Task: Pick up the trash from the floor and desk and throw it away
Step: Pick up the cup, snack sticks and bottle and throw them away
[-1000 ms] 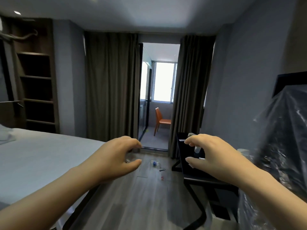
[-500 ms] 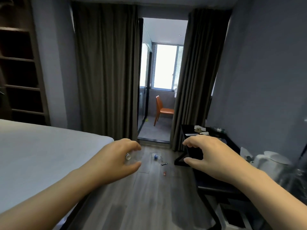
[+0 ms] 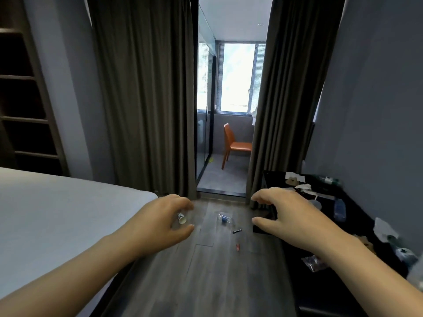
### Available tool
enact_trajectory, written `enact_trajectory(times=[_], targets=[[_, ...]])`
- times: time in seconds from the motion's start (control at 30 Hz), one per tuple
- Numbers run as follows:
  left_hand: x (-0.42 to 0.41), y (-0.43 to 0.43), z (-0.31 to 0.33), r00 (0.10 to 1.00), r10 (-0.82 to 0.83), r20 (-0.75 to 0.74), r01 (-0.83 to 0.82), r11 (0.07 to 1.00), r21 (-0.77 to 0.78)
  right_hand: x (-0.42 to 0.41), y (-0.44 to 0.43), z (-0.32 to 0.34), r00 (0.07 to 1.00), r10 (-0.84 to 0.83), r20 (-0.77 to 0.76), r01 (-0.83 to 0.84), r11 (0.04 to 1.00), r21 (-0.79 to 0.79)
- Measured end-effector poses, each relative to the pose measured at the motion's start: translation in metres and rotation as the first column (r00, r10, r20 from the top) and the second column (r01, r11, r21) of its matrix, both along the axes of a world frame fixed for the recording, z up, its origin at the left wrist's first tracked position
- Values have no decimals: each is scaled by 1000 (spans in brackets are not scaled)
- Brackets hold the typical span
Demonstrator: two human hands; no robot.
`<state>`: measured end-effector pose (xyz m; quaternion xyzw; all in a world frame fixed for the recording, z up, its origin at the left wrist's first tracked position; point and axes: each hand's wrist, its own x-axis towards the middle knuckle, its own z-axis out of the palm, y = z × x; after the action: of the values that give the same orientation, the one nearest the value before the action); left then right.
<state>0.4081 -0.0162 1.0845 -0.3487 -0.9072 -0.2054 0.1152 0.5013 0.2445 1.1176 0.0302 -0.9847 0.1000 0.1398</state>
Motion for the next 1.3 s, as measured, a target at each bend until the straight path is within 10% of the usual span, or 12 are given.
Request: enact_trajectory(times=[1.3], targets=[[-633, 217, -119, 956, 52, 287, -39, 998, -51, -643, 226, -149, 941, -38, 336, 84, 988, -126]])
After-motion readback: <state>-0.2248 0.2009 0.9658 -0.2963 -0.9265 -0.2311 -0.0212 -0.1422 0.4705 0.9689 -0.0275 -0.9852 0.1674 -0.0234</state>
